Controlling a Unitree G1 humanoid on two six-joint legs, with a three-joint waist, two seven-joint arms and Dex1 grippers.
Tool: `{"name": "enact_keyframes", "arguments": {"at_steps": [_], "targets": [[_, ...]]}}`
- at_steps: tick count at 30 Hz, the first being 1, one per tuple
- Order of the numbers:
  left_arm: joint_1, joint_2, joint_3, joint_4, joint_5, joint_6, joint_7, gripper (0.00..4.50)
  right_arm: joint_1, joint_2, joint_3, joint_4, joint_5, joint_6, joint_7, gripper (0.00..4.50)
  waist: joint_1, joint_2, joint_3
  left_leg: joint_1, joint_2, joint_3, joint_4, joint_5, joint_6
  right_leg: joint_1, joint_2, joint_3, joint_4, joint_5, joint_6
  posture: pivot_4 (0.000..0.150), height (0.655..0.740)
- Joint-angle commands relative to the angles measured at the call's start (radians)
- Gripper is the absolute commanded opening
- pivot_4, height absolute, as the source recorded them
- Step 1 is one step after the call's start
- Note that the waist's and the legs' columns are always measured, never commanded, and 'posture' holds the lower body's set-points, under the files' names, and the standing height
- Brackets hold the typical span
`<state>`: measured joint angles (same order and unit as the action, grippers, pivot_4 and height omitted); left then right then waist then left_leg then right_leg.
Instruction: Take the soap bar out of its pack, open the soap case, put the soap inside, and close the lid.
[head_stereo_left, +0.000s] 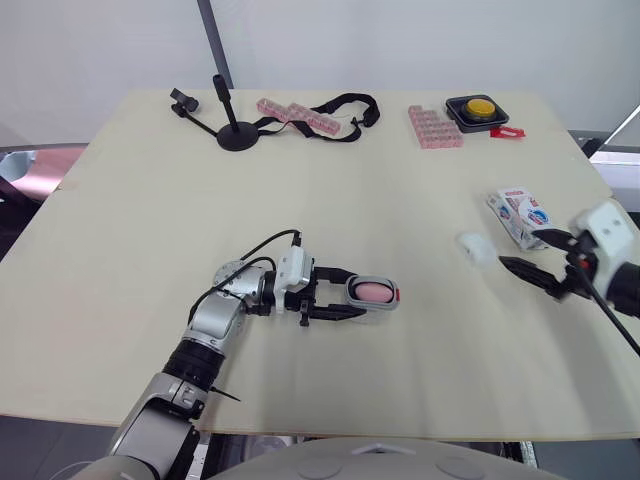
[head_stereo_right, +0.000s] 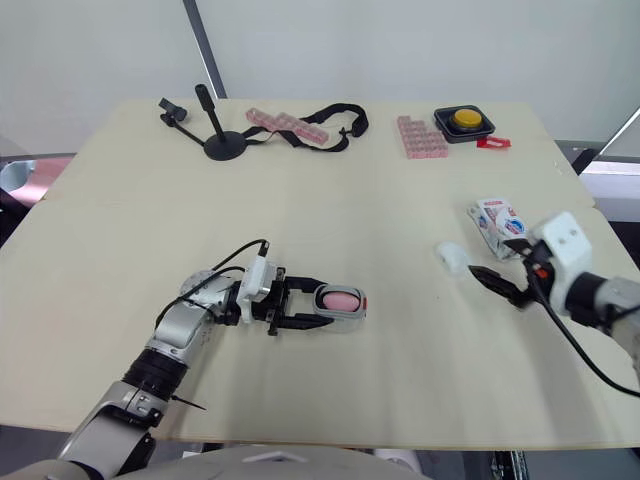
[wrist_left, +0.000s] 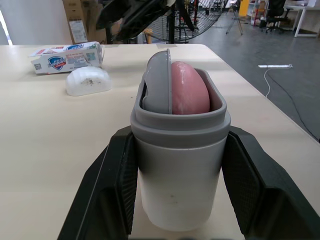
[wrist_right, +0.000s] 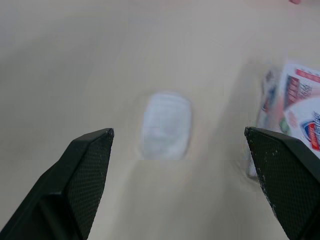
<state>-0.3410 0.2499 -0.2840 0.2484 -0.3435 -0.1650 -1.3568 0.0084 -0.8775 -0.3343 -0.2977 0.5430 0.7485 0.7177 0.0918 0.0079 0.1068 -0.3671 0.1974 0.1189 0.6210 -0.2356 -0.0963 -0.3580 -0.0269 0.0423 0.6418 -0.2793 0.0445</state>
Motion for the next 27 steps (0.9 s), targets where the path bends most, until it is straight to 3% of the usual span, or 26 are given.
{"name": "enact_keyframes", "arguments": {"at_steps": [1,13,27], "targets": [[-0.003,0.013,0.013,0.012,0.006,-0.026,-0.006,1.90,-0.101,-0.013,0.080,0.001,-0.021,0.106,-0.055,4.46,0.005,0.000,0.000,0.000,0.000,0.000,0.000,0.000,0.000,0.000,0.000,0.000,0.000,0.000,0.000,0.150,0.7400],[0.005,0.020,0.010,0.002,0.014,-0.045,0.013,1.90,-0.274,0.022,0.268,0.103,-0.107,0.178,-0.091,4.46,0.014,0.000,0.000,-0.001,0.000,0.001,0.000,0.000,-0.001,-0.001,0.000,0.001,0.001,0.000,0.000,0.150,0.7400],[0.021,0.019,0.003,-0.034,0.006,-0.024,0.036,1.90,-0.293,0.064,0.260,0.163,-0.133,0.204,-0.113,4.46,0.016,0.000,0.000,-0.001,0.000,0.001,0.000,0.000,-0.001,-0.001,0.000,0.001,0.003,0.000,0.000,0.150,0.7400]]}}
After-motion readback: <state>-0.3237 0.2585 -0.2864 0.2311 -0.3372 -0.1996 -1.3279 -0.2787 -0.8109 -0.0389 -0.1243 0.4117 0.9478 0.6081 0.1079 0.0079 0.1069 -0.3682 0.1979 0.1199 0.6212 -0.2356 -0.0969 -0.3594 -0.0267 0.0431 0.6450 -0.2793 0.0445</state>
